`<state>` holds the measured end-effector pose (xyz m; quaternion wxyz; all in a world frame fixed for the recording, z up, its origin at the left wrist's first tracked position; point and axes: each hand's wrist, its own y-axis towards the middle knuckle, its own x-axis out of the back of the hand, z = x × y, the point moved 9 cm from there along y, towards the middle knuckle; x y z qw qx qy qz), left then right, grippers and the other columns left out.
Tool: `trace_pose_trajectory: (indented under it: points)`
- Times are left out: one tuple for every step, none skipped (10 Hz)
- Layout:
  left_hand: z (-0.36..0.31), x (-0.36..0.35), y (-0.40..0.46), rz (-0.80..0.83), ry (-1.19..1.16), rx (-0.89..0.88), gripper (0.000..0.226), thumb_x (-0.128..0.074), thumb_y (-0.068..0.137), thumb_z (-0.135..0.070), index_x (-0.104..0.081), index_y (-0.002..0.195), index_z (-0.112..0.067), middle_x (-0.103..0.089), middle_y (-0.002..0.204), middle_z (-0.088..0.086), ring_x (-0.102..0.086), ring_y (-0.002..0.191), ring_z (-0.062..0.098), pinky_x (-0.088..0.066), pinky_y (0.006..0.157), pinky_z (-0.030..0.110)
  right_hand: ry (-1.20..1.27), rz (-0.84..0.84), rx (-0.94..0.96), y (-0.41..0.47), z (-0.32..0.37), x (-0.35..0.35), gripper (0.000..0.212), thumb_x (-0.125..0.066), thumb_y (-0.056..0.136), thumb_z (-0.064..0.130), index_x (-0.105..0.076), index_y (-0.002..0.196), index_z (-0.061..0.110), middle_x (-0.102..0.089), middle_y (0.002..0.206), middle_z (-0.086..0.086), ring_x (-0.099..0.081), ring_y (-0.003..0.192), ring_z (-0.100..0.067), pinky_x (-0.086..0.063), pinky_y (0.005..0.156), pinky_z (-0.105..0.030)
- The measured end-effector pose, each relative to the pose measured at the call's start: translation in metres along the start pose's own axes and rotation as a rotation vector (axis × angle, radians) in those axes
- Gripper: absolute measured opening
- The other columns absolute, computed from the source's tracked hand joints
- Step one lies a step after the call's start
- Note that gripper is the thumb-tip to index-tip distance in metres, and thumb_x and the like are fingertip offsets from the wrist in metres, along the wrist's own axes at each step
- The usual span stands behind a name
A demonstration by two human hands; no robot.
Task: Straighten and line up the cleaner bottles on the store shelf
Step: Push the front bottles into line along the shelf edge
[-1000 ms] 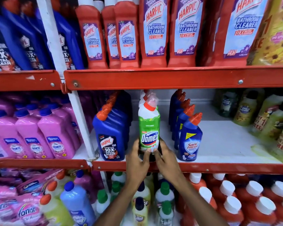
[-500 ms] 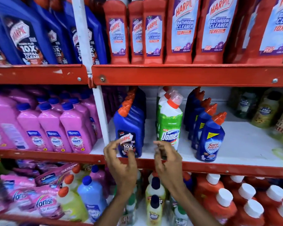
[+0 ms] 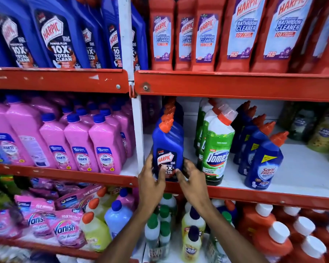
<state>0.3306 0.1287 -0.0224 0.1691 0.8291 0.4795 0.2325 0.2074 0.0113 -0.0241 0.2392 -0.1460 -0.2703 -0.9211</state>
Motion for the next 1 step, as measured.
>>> trace_pose_trajectory:
  points:
    - [-0.0108, 0.0037, -0.0047, -0.041, 0.02, -0.035, 0.061, -0.058, 0.093, -0.034, -0.04, 0.15, -0.021, -0.064, 0.139, 0.001, -0.067, 0.119, 0.018, -0.058, 0.1, 0.049, 0.044, -0.019, 0.02, -0.005, 0.0091, 0.0057, 0.042, -0.063, 0.093, 0.018, -0.056, 0.134, 0.018, -0.068, 0.114, 0.016, -0.062, 0.098, 0.02, -0.053, 0.089, -0.012]
